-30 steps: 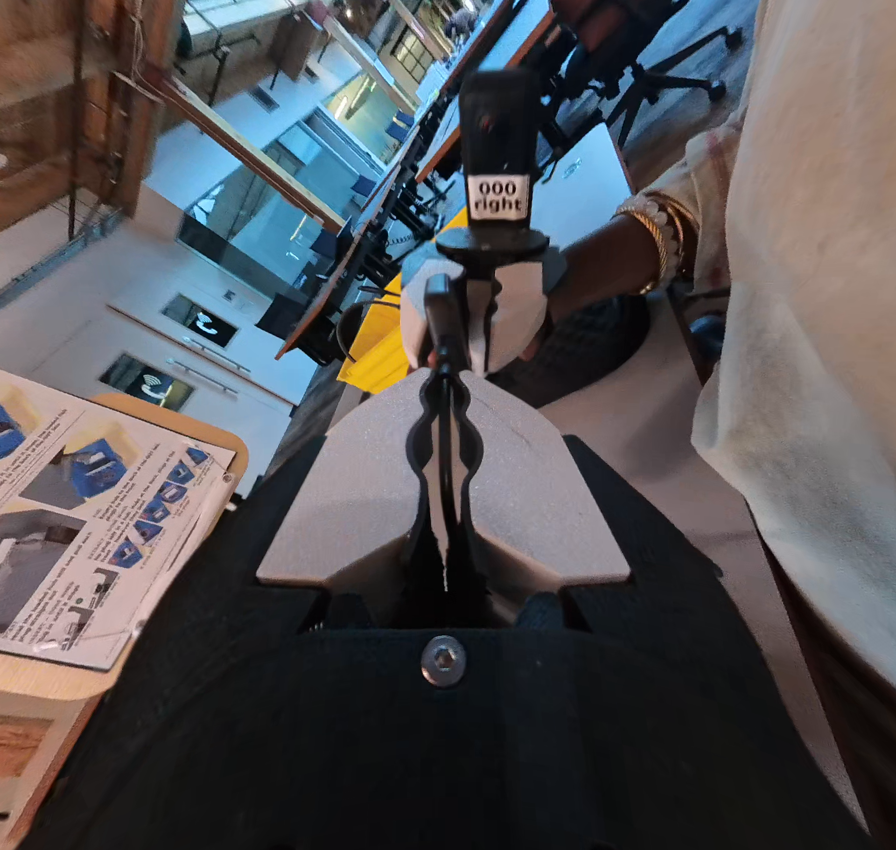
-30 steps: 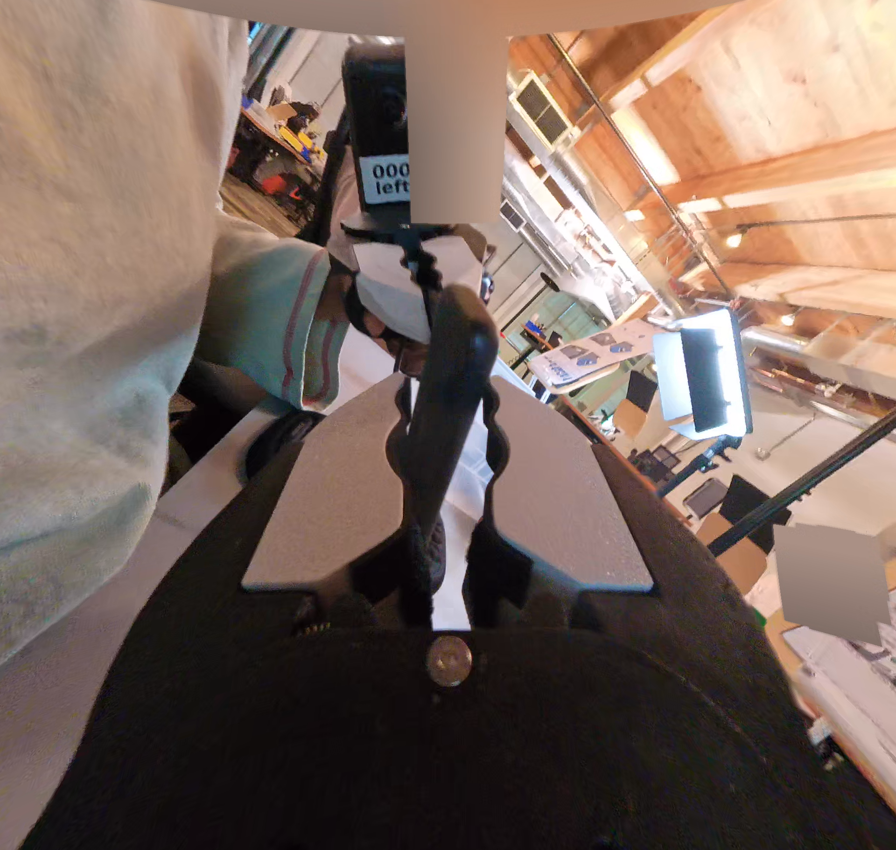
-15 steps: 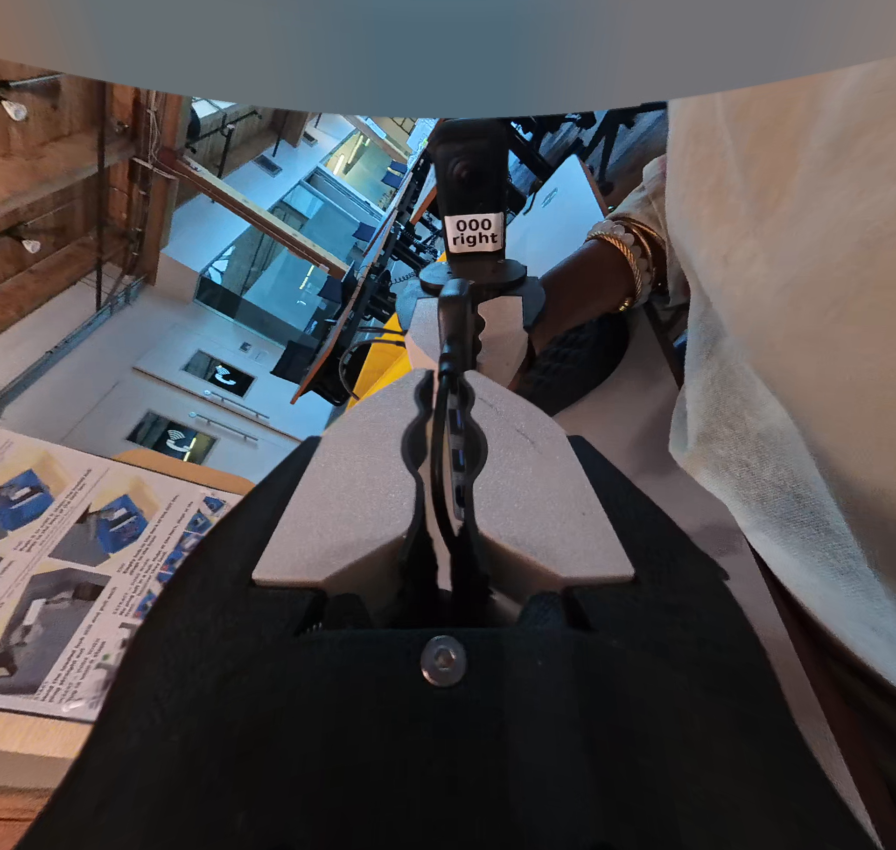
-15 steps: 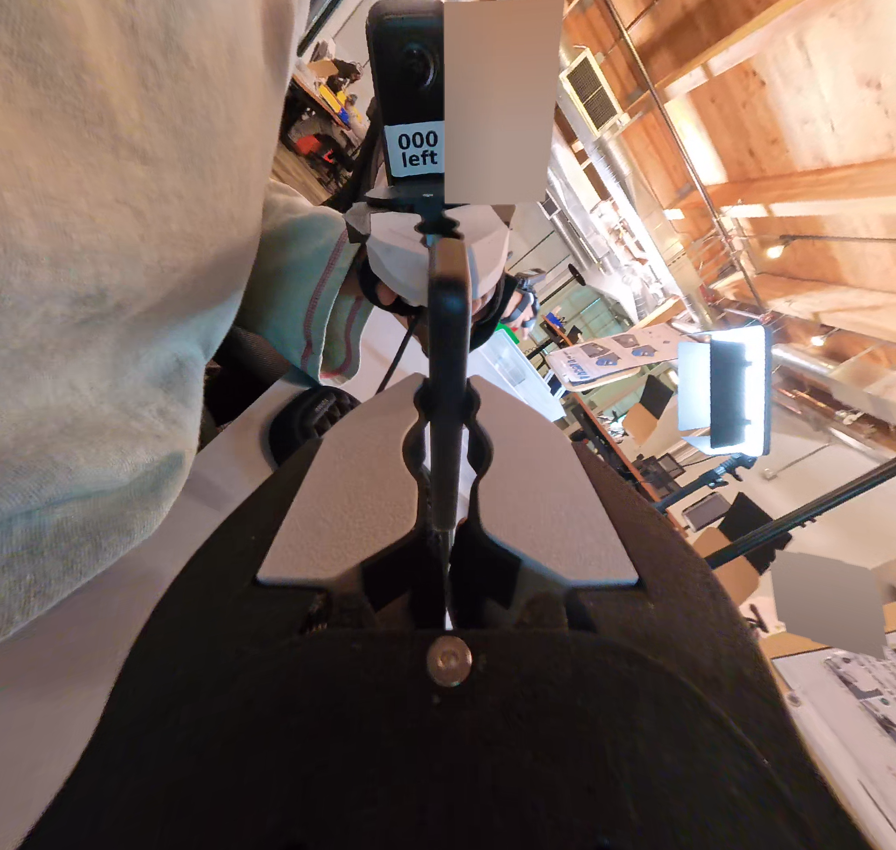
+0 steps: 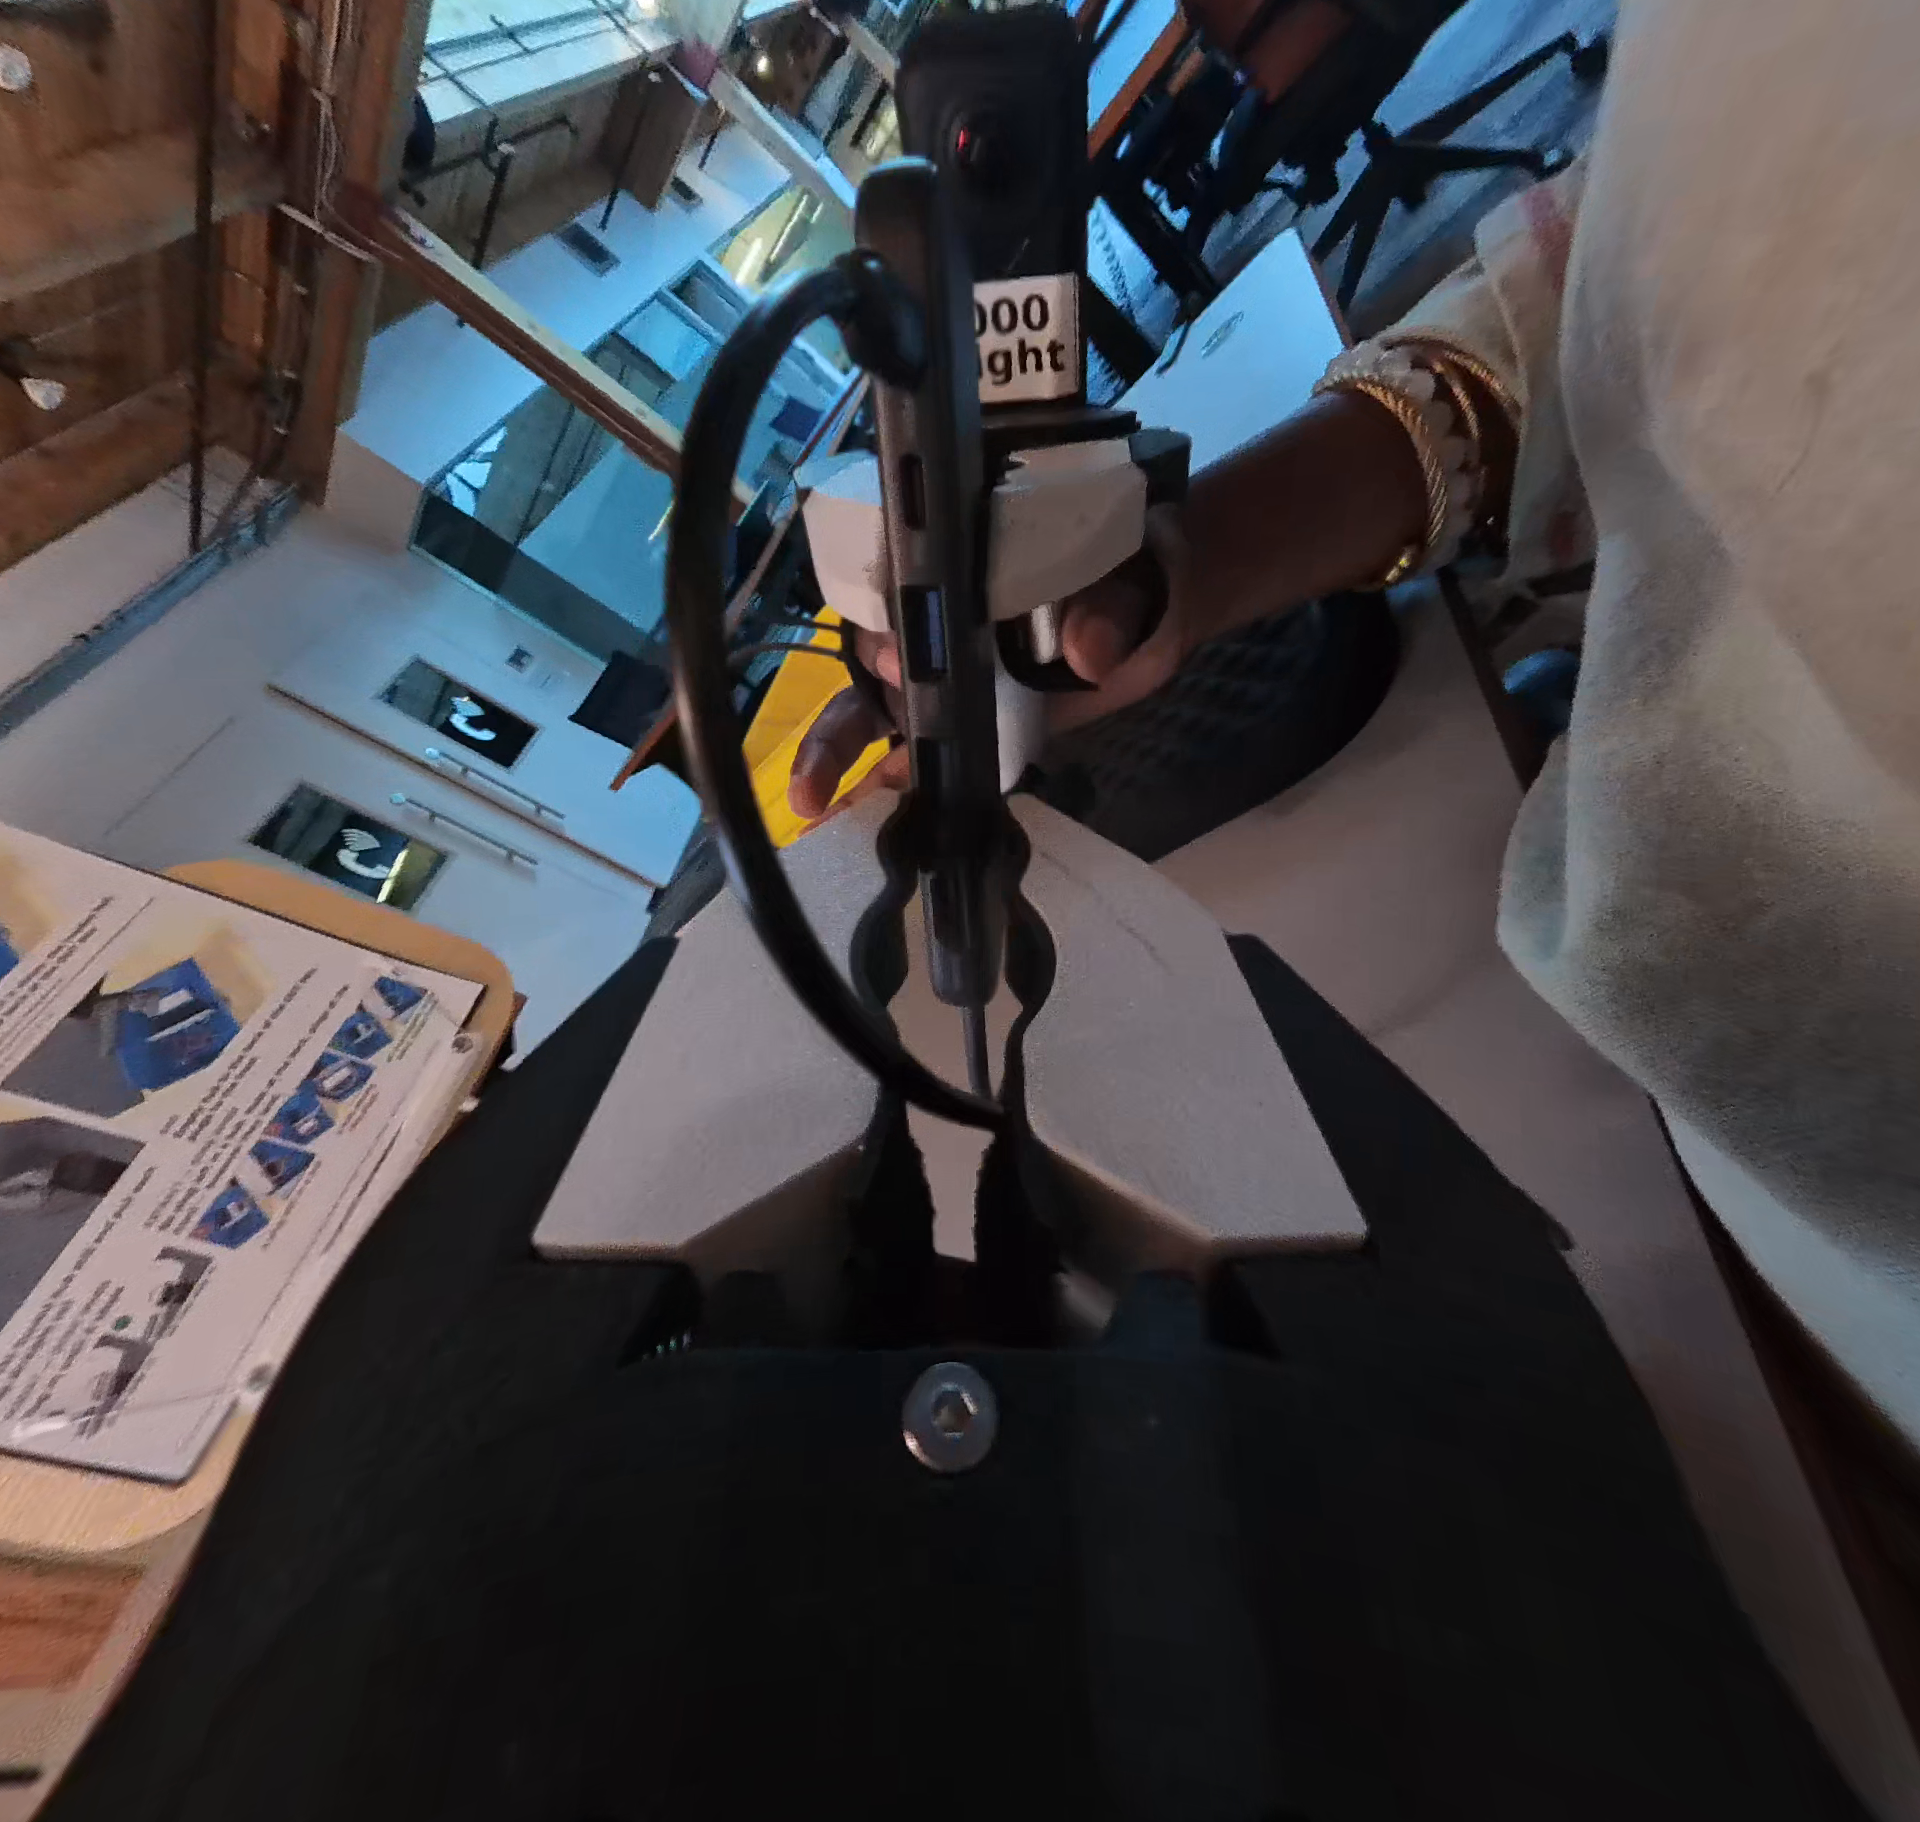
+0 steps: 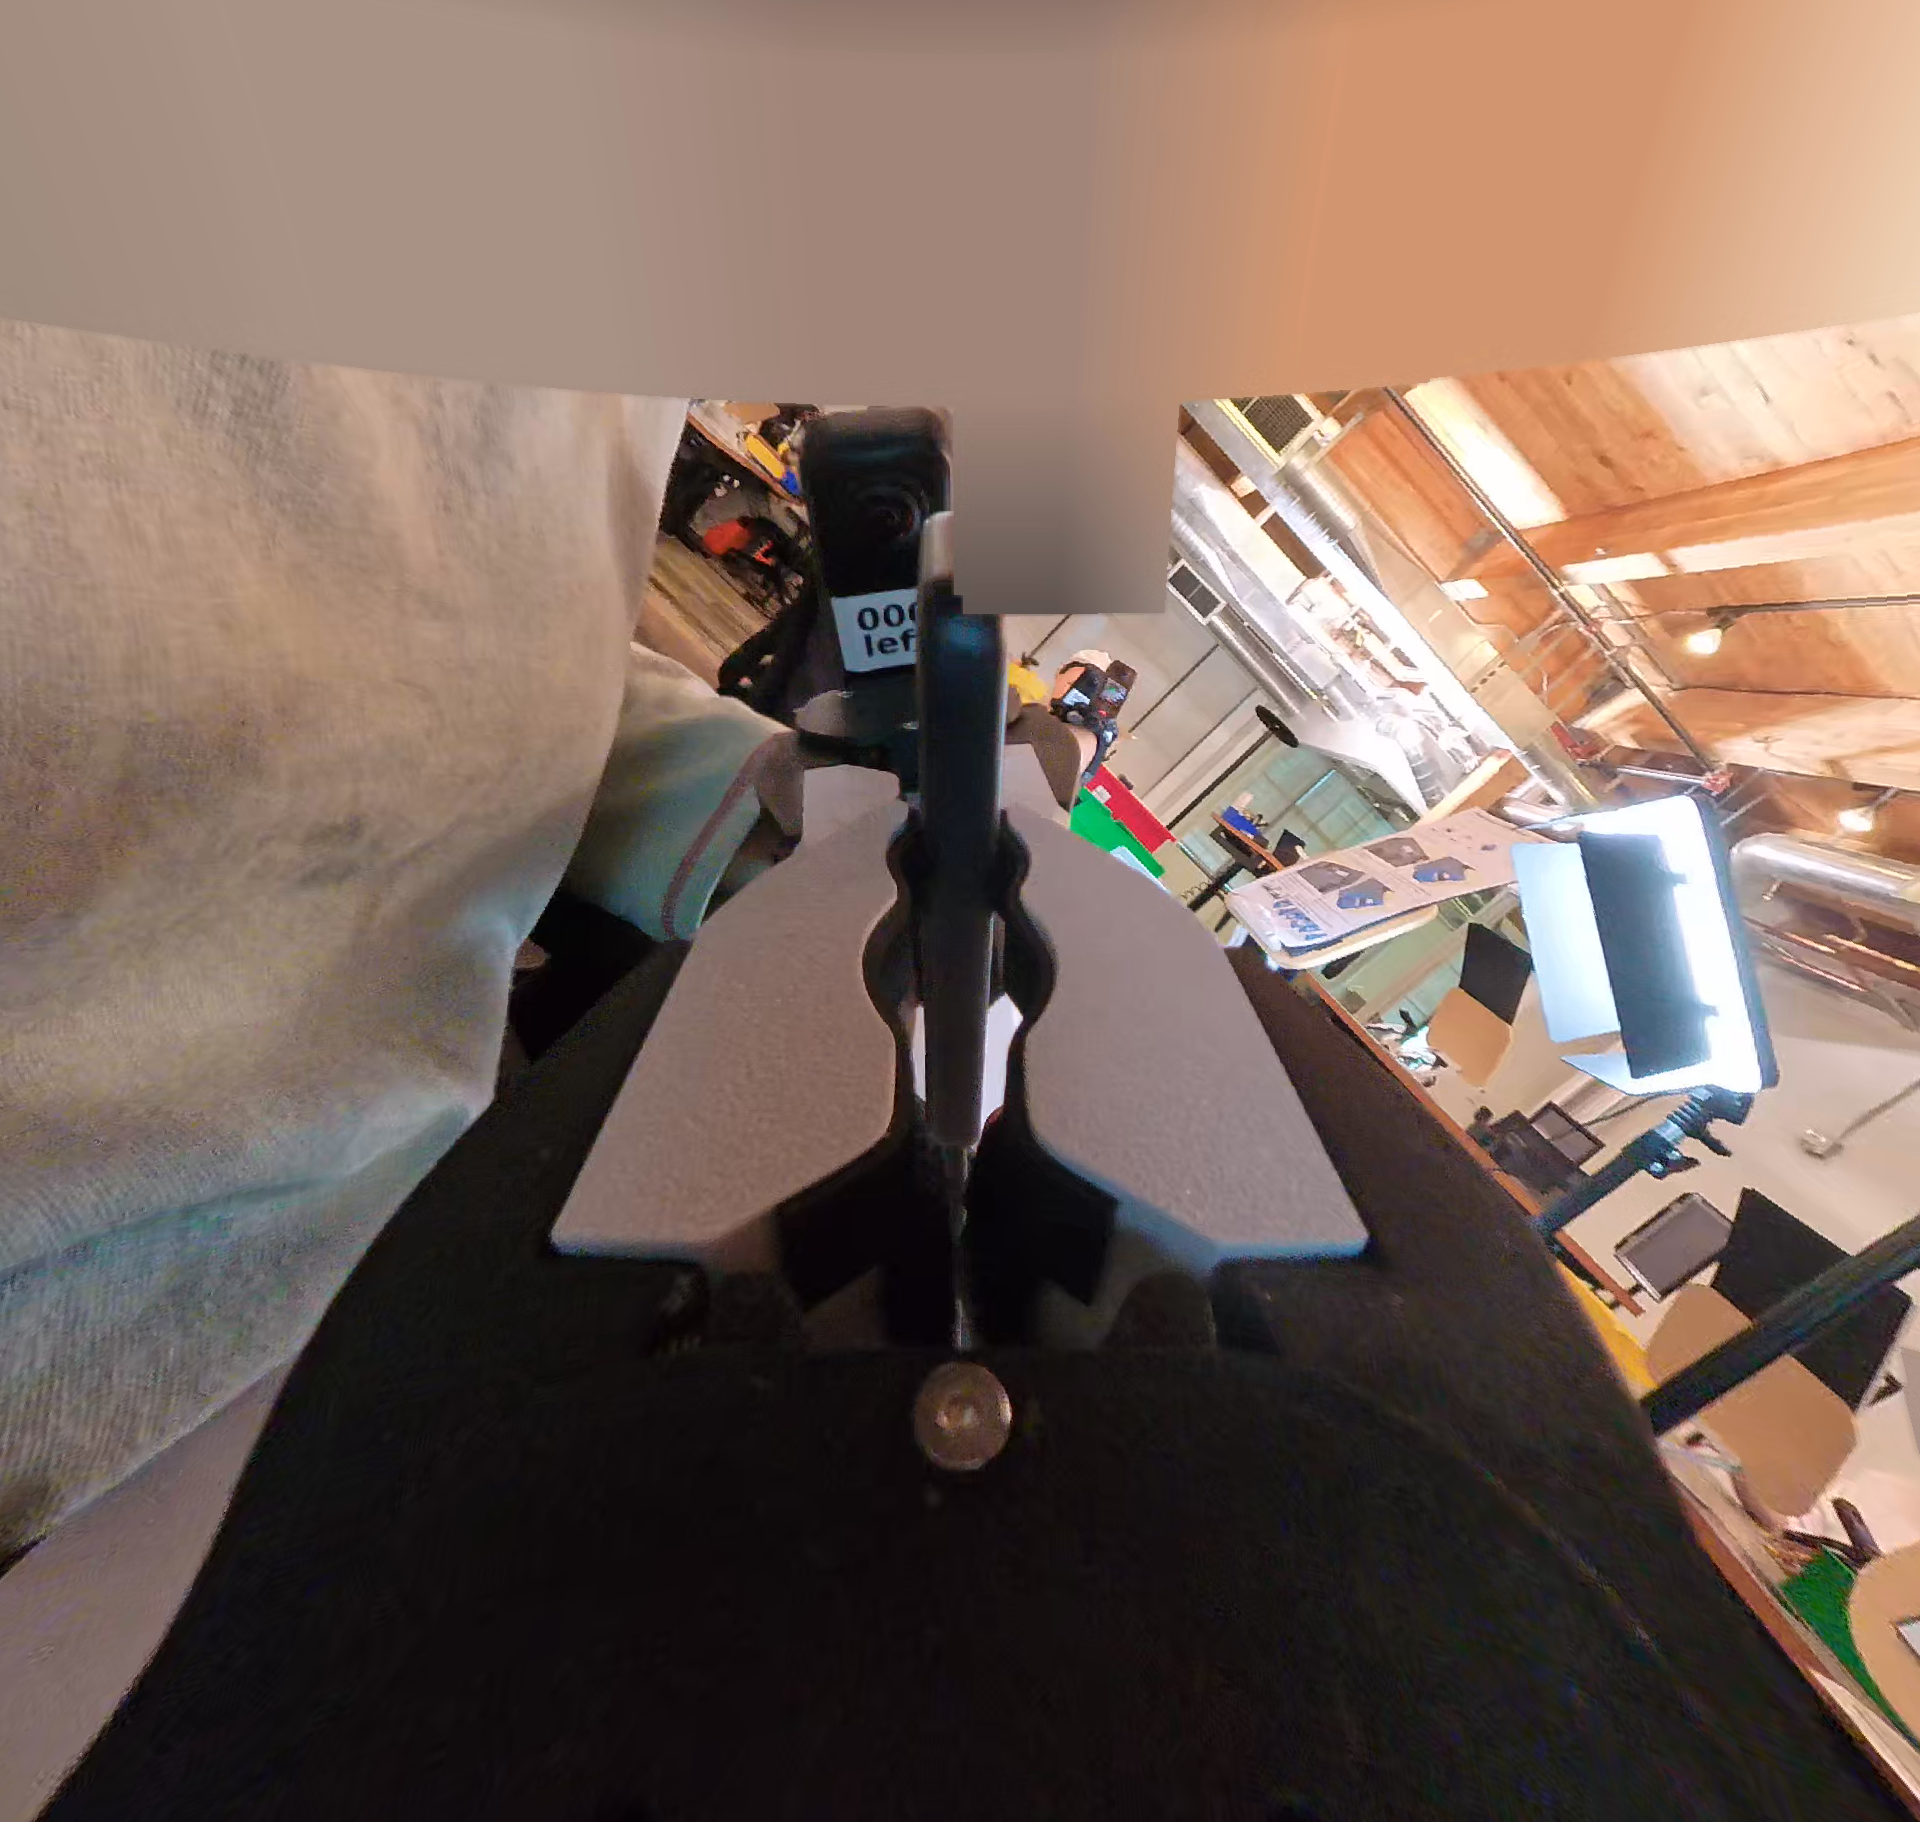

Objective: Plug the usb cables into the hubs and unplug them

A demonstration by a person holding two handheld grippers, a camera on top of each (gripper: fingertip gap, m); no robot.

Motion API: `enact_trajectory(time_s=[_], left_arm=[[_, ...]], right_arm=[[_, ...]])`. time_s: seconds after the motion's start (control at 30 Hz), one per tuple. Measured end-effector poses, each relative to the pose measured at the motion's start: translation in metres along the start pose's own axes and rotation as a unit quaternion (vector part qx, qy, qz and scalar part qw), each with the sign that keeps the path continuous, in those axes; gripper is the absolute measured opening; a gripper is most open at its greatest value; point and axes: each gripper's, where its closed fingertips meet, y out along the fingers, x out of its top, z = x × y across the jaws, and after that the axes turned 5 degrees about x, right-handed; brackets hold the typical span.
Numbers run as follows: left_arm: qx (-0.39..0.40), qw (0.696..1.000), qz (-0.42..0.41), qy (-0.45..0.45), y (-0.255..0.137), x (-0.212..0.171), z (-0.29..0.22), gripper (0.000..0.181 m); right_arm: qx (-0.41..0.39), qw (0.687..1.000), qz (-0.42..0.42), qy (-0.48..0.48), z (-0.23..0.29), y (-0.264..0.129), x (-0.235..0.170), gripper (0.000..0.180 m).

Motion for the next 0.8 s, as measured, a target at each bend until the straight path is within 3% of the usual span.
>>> enact_trajectory(time_s=[0.23,0.67,0.8], left_arm=[[-0.025,0.999,0.006,-0.042,0.0,0.006,-0.001,0.012],[-0.012,0.998,0.007,-0.059,0.004,0.007,-0.001,0.014],[0.0,0.998,0.023,-0.063,-0.007,0.0,0.008,0.038]], right_arm=[[-0.01,0.998,-0.056,0.033,-0.002,0.0,0.006,0.013],[-0.011,0.998,-0.05,0.045,-0.004,0.002,0.005,0.012],[-0.048,0.996,-0.063,0.046,-0.018,-0.013,0.01,0.012]])
